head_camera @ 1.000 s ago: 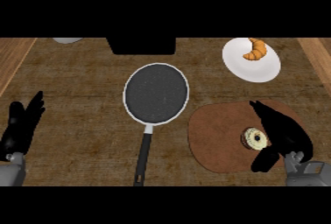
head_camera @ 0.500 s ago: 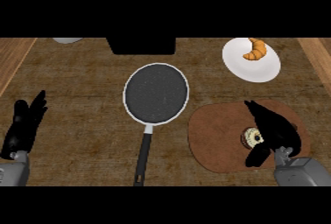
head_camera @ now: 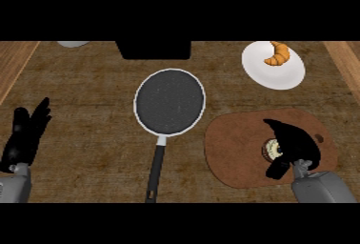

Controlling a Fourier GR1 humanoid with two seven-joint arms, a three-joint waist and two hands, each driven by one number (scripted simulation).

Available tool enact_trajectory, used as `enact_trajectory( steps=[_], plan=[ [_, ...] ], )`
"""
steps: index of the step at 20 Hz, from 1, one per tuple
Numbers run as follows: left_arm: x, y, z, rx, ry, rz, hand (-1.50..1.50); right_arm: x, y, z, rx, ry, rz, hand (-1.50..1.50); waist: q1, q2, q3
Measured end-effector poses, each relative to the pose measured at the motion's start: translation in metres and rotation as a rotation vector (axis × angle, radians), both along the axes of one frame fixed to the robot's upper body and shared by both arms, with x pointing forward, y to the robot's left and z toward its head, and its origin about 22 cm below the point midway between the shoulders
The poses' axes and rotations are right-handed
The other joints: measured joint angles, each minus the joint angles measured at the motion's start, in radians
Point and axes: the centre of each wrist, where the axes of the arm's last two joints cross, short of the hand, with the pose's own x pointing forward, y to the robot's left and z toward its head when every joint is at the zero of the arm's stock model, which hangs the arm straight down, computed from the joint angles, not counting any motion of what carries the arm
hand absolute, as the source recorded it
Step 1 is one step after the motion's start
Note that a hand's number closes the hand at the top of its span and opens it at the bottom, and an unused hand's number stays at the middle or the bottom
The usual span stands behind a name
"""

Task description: Pick the cupcake from the cutting board and place it in the pan

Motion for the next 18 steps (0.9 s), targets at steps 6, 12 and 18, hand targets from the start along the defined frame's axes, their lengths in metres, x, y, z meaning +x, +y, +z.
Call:
enact_trajectory(
  steps=[6, 12, 18],
  plan=[
    [-0.004, 0.001, -0.004, 0.01, -0.003, 0.004, 0.0, 0.003, -0.004, -0.004, -0.082, -0.074, 0.066, 1.5, 0.002, 0.0, -0.001],
    [-0.007, -0.006, -0.005, 0.009, -0.007, 0.012, 0.0, 0.006, -0.012, 0.001, -0.099, -0.124, 0.076, 1.5, 0.001, -0.001, -0.001],
    [-0.002, -0.002, 0.001, 0.003, -0.005, -0.002, 0.0, 0.019, -0.035, 0.013, -0.09, -0.156, 0.265, 1.5, 0.01, 0.002, 0.001]
  ],
)
